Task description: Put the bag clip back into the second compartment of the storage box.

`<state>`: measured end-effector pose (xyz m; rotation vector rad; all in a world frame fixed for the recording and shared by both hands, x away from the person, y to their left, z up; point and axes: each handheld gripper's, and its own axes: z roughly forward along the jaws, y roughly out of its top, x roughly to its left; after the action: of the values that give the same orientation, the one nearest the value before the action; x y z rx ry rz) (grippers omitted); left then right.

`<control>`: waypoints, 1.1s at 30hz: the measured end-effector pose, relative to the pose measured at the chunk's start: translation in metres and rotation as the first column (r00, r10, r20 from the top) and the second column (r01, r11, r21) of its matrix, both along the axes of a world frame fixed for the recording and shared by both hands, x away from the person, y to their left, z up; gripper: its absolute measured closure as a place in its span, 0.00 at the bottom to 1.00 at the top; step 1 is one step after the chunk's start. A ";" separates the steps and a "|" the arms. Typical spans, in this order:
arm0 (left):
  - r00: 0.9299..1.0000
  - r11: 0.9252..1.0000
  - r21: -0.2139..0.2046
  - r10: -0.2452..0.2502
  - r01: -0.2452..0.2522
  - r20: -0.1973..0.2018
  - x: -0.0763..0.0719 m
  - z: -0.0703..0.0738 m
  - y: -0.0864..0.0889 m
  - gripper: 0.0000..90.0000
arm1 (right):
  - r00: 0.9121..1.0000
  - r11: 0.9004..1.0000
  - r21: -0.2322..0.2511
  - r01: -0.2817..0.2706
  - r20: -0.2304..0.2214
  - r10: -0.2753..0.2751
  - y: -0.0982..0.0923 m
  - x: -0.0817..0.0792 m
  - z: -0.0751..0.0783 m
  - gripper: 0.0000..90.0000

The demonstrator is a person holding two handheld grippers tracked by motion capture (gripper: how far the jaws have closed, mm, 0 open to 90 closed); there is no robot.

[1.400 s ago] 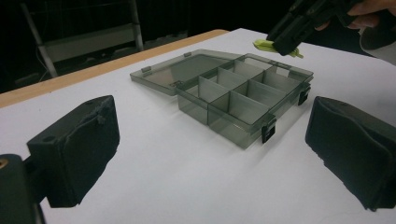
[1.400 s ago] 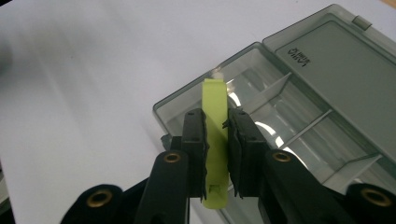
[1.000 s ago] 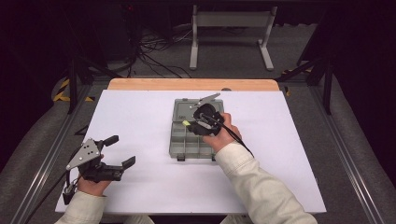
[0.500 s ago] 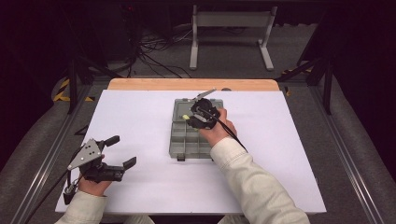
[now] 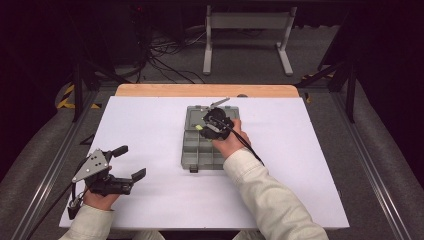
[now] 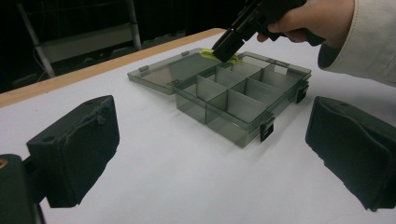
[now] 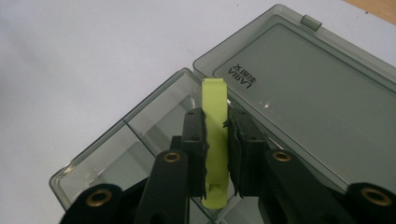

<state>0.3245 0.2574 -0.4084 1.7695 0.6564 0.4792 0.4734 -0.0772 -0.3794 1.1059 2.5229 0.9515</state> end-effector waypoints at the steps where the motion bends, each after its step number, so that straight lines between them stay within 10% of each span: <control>1: 1.000 1.000 0.004 -0.001 0.001 -0.002 0.000 0.000 0.000 0.04 | 1.000 1.000 -0.001 0.002 -0.003 -0.002 0.000 0.000 -0.001 0.87; 33: 1.000 1.000 -0.001 0.000 0.000 0.000 0.000 0.000 0.000 0.04 | 0.993 0.998 0.001 0.067 -0.096 -0.067 -0.002 0.009 -0.020 0.87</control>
<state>0.3246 0.2572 -0.4088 1.7688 0.6569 0.4784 0.4828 -0.0791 -0.3991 1.2579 2.5413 0.9081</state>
